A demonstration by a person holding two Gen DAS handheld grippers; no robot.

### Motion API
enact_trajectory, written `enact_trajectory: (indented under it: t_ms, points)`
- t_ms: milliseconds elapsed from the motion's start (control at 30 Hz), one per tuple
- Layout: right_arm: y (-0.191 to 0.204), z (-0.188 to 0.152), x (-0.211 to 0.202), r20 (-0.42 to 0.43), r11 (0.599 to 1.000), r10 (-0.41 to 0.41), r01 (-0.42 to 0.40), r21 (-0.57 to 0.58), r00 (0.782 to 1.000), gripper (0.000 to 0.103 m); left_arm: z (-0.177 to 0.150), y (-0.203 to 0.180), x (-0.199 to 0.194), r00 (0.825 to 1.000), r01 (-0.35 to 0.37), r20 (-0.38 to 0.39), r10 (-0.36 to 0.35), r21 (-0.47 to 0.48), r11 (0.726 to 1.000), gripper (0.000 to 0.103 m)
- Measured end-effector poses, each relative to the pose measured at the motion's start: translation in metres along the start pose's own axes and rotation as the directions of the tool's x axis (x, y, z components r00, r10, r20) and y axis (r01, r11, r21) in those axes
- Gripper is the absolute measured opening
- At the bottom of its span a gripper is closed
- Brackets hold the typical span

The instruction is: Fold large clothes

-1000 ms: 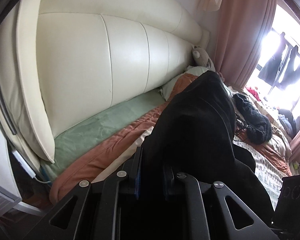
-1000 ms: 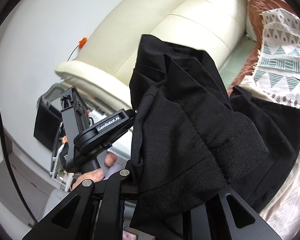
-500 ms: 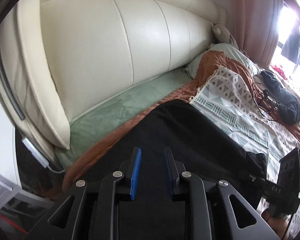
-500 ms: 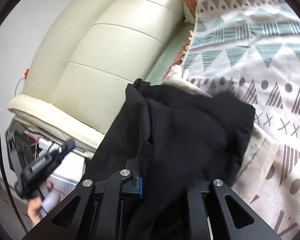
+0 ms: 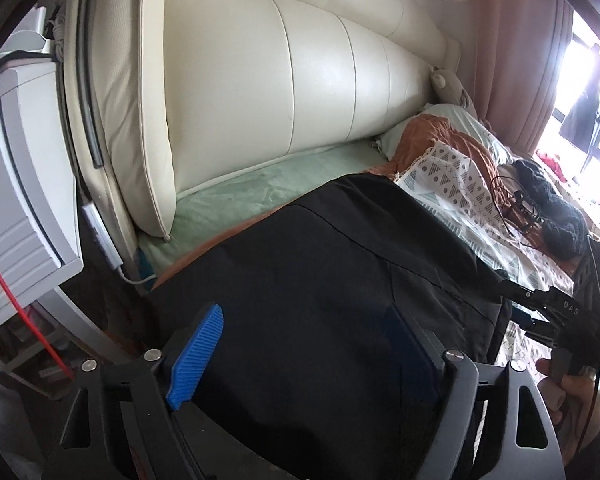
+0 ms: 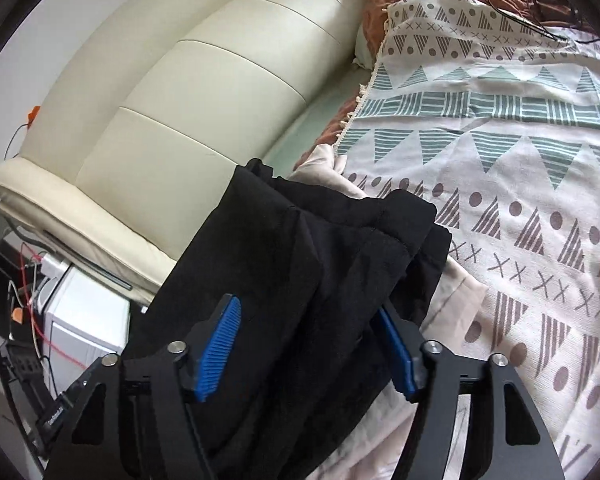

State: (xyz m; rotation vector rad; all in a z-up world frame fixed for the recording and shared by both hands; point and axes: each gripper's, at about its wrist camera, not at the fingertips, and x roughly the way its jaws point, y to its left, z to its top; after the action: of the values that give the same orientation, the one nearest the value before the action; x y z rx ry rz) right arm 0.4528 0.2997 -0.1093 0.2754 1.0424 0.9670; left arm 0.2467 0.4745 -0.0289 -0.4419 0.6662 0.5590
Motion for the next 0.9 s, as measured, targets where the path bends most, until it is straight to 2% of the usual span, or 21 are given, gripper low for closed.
enact_trajectory:
  t_ms: [33,100,233,267,300,500,600,700,900]
  points:
    - [0.002,-0.002,-0.005,0.001,1.0,-0.004,0.004,-0.015,1.0,0.072,0.0,-0.002,-0.005,1.0,0.012,0.005,-0.012,-0.003,1.0,0.087]
    - [0.007,-0.005,-0.02,0.005,0.999,-0.025,0.025,-0.045,1.0,0.083,-0.003,-0.006,-0.016,0.999,0.028,0.016,-0.028,-0.007,1.0,0.091]
    - [0.021,-0.011,-0.053,0.024,0.99,-0.071,0.074,-0.117,0.997,0.091,-0.006,-0.019,-0.039,0.998,0.049,0.046,-0.049,0.007,0.999,0.095]
    - [0.025,-0.013,-0.062,0.032,0.987,-0.079,0.082,-0.135,0.996,0.1,-0.007,-0.022,-0.045,0.997,0.061,0.055,-0.061,0.001,0.998,0.099]
    - [0.027,-0.016,-0.071,0.042,0.985,-0.084,0.089,-0.149,0.996,0.103,-0.008,-0.024,-0.051,0.996,0.065,0.06,-0.065,-0.007,0.998,0.103]
    - [0.03,-0.025,-0.125,0.077,0.975,-0.115,0.128,-0.18,0.99,0.103,-0.016,-0.048,-0.084,0.992,0.085,0.094,-0.085,0.006,0.996,0.103]
    - [0.031,-0.03,-0.158,0.134,0.966,-0.141,0.166,-0.199,0.981,0.103,-0.022,-0.062,-0.1,0.991,0.091,0.098,-0.094,0.03,0.995,0.103]
    - [0.031,-0.035,-0.187,0.143,0.967,-0.129,0.156,-0.201,0.981,0.103,-0.03,-0.074,-0.117,0.988,0.105,0.11,-0.11,0.045,0.993,0.103]
    - [0.035,-0.052,-0.245,0.199,0.953,-0.155,0.199,-0.227,0.968,0.103,-0.049,-0.096,-0.148,0.983,0.126,0.129,-0.134,0.07,0.99,0.103]
